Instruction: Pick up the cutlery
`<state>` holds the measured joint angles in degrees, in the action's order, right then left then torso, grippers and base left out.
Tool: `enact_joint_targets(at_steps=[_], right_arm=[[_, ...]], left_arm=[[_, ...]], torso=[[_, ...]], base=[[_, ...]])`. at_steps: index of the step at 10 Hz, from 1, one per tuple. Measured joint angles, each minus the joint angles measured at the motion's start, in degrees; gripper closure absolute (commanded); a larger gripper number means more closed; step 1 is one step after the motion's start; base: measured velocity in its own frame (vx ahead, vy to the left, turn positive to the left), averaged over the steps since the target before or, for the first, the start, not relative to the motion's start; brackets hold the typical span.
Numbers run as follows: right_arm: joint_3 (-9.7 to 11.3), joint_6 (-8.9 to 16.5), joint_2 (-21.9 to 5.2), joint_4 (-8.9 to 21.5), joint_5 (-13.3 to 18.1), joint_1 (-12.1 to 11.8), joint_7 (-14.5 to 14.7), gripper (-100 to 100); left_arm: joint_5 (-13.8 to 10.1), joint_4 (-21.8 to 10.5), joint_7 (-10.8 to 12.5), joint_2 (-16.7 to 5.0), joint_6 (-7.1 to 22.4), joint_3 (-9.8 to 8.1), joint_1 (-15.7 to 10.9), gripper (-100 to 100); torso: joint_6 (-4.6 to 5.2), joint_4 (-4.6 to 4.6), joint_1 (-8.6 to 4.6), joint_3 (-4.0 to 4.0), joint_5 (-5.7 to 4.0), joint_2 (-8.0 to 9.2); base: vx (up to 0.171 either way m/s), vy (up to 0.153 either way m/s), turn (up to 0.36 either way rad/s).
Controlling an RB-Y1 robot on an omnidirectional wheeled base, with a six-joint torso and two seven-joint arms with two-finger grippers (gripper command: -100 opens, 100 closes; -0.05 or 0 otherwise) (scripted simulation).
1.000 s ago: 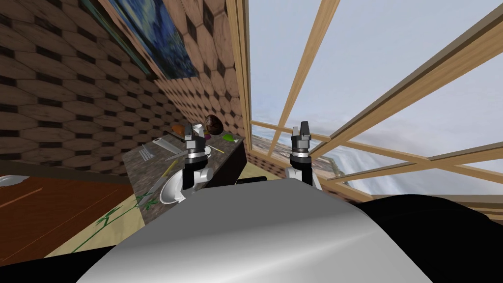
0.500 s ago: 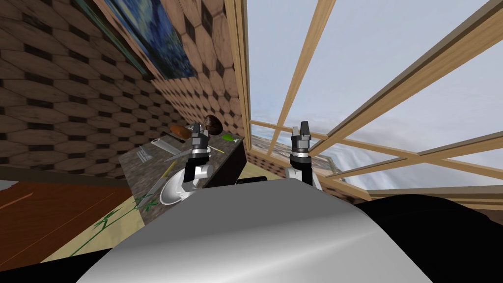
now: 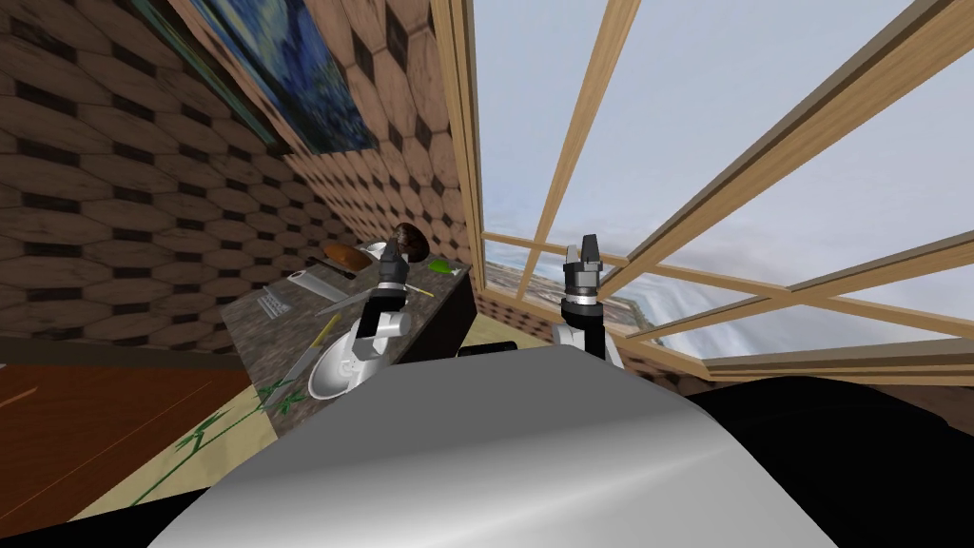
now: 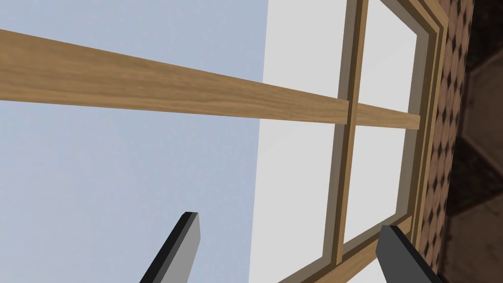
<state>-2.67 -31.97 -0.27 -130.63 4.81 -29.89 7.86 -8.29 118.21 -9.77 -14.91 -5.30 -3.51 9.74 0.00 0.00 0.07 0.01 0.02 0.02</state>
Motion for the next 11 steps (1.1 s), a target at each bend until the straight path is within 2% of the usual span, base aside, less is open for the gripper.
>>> enact_joint_targets(at_steps=[4, 5, 11], right_arm=[[0.0, 0.0, 0.0, 0.0, 0.0, 0.0, 0.0, 0], [0.0, 0.0, 0.0, 0.0, 0.0, 0.0, 0.0, 0], [0.0, 0.0, 0.0, 0.0, 0.0, -0.01, 0.0, 0]], left_arm=[[-0.96, -2.72, -0.55, -2.17, 6.16, -0.69, -2.36, -100], [-1.4, -4.38, -0.87, -3.14, 7.44, -0.95, -3.55, -100], [-2.32, -7.74, -1.96, -4.99, 15.28, -1.62, -6.83, -100]], torso=[[-0.02, 0.0, -0.02, -0.01, 0.0, -0.01], [0.0, 0.0, 0.0, -0.01, 0.0, -0.02], [-0.03, -0.01, -0.04, -0.02, -0.01, -0.03]], base=[[-0.007, 0.011, -0.04], [-0.007, 0.015, -0.042], [-0.002, 0.006, -0.031]])
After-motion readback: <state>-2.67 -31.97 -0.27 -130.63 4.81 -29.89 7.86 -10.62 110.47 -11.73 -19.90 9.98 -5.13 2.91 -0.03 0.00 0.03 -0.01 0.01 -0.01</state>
